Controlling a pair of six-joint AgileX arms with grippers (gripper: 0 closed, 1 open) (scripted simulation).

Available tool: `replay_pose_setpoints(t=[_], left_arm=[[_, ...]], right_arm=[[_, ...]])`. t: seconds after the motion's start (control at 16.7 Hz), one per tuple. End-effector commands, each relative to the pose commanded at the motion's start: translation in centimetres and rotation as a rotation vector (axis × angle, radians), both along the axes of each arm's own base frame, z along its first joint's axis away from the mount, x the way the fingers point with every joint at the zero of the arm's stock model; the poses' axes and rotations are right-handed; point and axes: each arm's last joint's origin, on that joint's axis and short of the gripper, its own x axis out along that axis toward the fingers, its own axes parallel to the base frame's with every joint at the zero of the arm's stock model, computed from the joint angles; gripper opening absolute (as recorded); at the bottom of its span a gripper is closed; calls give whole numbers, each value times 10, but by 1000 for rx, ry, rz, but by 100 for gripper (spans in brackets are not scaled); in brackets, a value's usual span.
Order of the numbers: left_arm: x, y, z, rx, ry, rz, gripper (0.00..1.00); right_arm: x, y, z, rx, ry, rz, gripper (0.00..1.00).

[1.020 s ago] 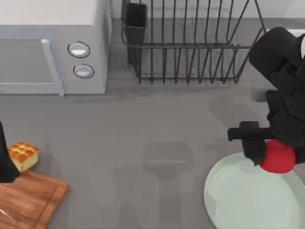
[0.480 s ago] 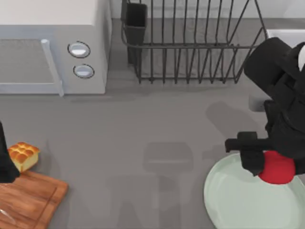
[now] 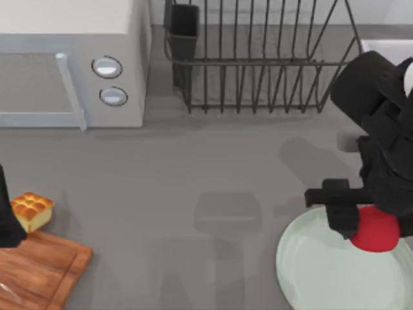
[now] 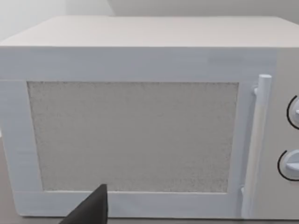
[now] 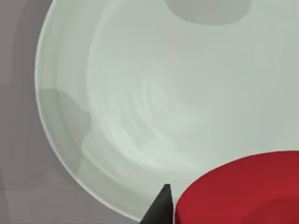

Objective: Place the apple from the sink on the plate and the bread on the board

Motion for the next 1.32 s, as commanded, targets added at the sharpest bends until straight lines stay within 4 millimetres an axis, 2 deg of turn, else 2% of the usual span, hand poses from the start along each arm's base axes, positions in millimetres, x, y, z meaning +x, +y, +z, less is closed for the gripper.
replay_pose_setpoints(t=[0.24,0.3,0.9,1.08,1.32], left_arm=[[0,0,0,0,0,0,100],[0,0,0,0,0,0,100],[0,0,0,0,0,0,100],[0,0,0,0,0,0,100],[0,0,0,0,0,0,100]], right_arm=[[0,0,0,0,0,0,98],[0,0,0,0,0,0,100],[0,-2,0,5,-8,-1,100],[-6,-18,0,49,-82,0,100],[-29,-56,6,154,-326,2,100]])
